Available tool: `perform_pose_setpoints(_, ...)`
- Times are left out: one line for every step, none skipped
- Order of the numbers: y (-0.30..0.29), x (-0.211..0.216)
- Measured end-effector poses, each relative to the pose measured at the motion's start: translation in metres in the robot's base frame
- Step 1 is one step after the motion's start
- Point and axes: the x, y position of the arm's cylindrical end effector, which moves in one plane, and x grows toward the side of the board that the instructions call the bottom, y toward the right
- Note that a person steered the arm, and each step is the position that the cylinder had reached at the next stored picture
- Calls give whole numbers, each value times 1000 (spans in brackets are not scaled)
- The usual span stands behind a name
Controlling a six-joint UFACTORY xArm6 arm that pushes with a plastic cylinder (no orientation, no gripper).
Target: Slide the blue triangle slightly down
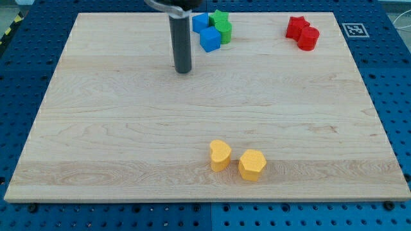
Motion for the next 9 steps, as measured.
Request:
perform_pose_setpoints(-33, -35)
perform_pose_setpoints(-38, -90)
perform_pose_setpoints(-28, -136)
perform_pose_setpoints(20, -156)
perform_pose_setpoints(61, -154)
perform_pose_setpoints(57, -142)
perform_pose_setpoints(45, -142)
perform_pose_setpoints(40, -141)
perform_pose_setpoints(33, -141)
